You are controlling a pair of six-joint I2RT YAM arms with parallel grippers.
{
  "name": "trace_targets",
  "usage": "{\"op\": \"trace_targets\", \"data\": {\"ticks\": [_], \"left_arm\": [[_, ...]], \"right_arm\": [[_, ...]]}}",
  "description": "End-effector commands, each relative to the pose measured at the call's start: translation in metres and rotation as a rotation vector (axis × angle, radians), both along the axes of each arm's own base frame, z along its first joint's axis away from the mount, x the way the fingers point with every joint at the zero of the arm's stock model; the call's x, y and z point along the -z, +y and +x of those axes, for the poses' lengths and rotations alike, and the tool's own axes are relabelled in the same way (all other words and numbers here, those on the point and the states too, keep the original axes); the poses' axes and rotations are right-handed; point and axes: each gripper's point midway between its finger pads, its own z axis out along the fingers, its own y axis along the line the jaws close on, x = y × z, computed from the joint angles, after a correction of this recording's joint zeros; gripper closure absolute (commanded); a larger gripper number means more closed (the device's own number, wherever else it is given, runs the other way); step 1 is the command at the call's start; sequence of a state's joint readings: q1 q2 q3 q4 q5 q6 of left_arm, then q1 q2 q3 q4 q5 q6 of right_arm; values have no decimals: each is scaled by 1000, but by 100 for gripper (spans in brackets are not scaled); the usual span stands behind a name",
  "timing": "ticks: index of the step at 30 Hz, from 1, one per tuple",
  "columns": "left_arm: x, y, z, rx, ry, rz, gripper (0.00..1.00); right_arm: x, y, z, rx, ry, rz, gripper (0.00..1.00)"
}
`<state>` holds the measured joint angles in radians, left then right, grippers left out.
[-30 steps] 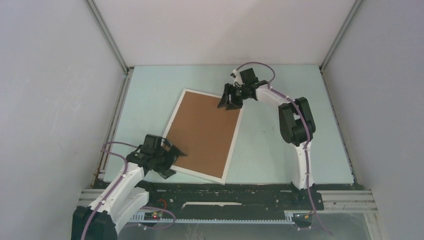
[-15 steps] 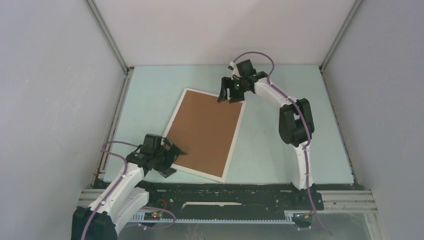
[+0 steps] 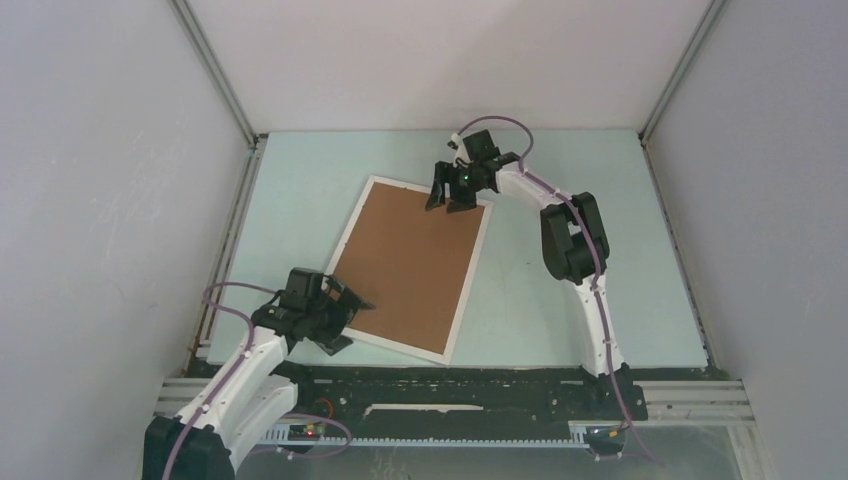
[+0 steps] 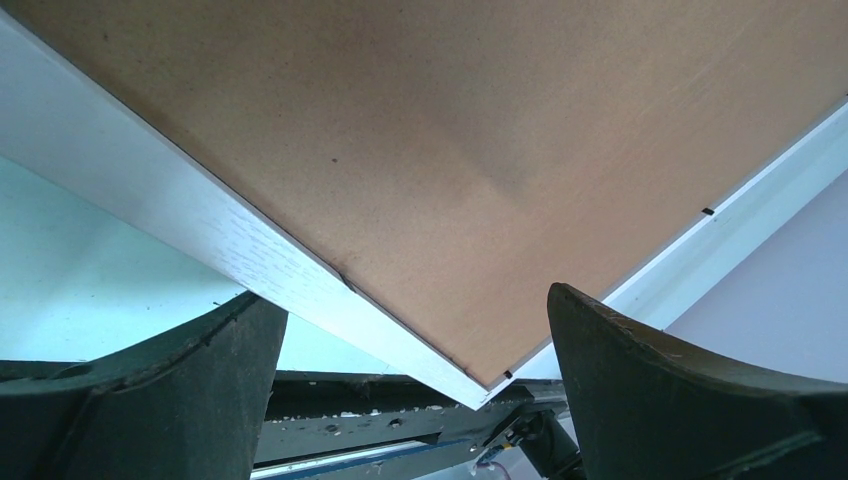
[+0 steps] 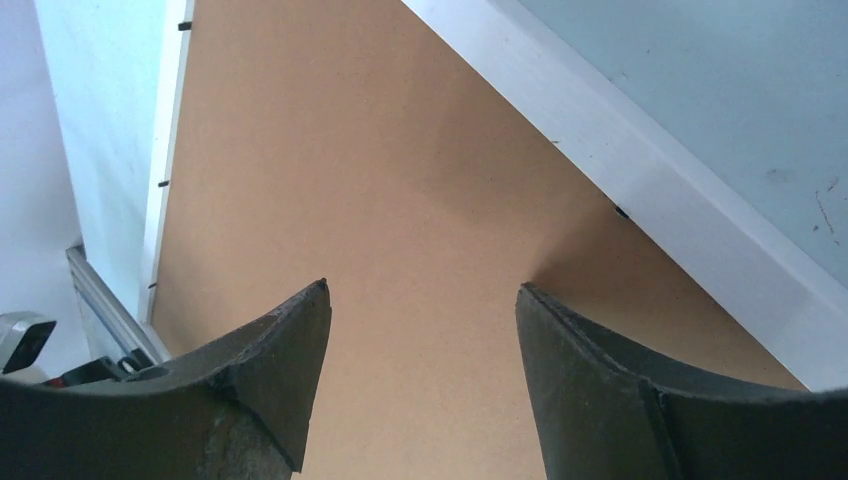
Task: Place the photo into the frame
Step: Adjust the photo frame item on the photo frame.
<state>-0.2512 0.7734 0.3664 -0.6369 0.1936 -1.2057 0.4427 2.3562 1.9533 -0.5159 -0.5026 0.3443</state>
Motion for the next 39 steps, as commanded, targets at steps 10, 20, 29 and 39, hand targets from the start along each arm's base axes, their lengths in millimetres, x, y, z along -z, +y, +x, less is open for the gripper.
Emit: {"op": "trace_targets", "data": {"ticks": [10, 20, 29, 39], "left_arm": [[-19, -3, 26, 6, -112, 5, 0], [-22, -4, 29, 22, -129, 5, 0], [-38, -28, 48, 68, -239, -124, 0], [-59, -56, 34, 344, -305, -100, 0]], "right_arm": [[-54, -35, 28, 97, -58, 61, 23], [-26, -42, -19, 99, -40, 6, 22], [-40, -45, 8, 99, -29, 14, 24], [-89, -67, -33, 118, -44, -3, 24]]}}
